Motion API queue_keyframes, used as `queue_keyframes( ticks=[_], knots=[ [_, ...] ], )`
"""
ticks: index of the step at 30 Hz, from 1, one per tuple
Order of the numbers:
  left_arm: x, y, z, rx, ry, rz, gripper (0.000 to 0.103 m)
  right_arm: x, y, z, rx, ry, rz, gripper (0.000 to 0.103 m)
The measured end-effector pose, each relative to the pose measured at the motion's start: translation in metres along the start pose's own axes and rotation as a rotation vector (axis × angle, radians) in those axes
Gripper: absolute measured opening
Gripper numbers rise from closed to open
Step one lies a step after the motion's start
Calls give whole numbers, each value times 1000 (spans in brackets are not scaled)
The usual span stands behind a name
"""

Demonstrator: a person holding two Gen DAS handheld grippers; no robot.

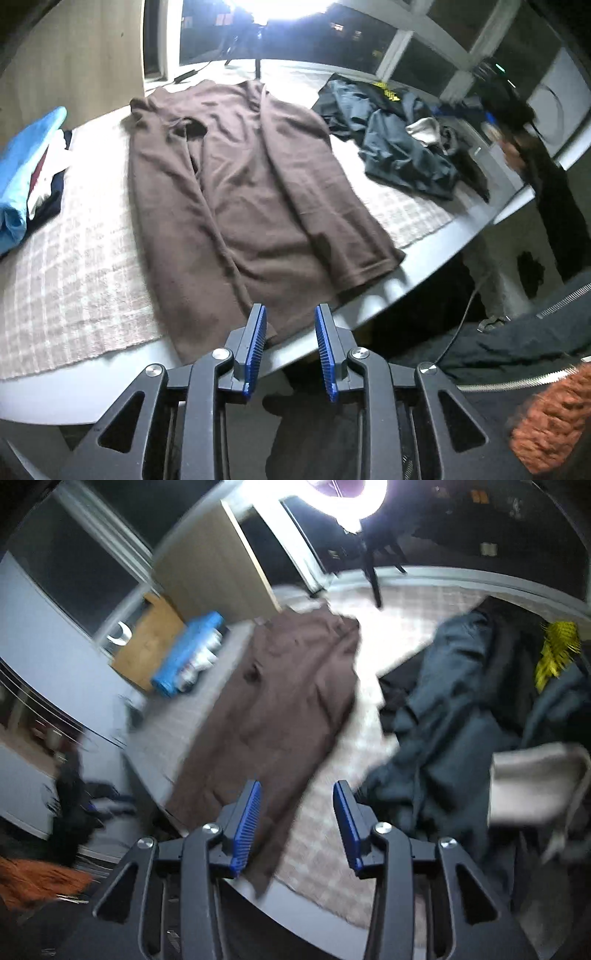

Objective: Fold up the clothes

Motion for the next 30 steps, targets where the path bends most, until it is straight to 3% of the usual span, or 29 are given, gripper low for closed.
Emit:
queue_keyframes(
  ticks=[1, 4, 9, 12, 13, 15, 17, 22, 24, 26, 27, 30],
  knots=[
    [2, 0, 9, -4, 7, 1, 25, -4, 15, 14, -19, 24, 2, 40],
    [29, -3, 52, -39, 34, 65, 25, -19, 59, 80, -102, -18, 20, 37],
    [62, -19, 89, -24, 87, 82, 25, -58, 79, 148, -80, -120, 24, 34],
    [75, -27, 102, -18, 111, 88, 25, -65, 88, 176, -142, -73, -46, 34],
    [76, -25, 106, -28, 94, 99, 25, -57, 99, 182, -211, 3, -67, 32],
    [78, -23, 113, -45, 62, 116, 25, -38, 115, 179, -299, 108, -76, 20],
    [79, -25, 109, -24, 75, 98, 25, -32, 115, 163, -295, 93, -42, 20],
    [92, -38, 108, 46, 115, 86, 25, -45, 83, 145, -186, 9, -23, 21],
    [100, -33, 124, 14, 107, 122, 27, -45, 78, 154, -203, -17, -11, 21],
    [105, -22, 141, -40, 102, 155, 25, -37, 84, 162, -281, 39, -39, 21],
    [105, -22, 135, 4, 89, 171, 26, -32, 85, 164, -311, 64, -51, 21],
    [109, -20, 118, -10, 78, 155, 26, -18, 50, 137, -232, 80, -41, 22]
  ],
)
Point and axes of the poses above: each gripper's, at about its wrist camera, not at the fingertips, and z roughly the way its jaws point, x to its right, y to its underside, the point moved 8 cm from there along z, roughly the way its jaws point, and after that the axes turned 11 degrees about -y, right-handed, at the moved point
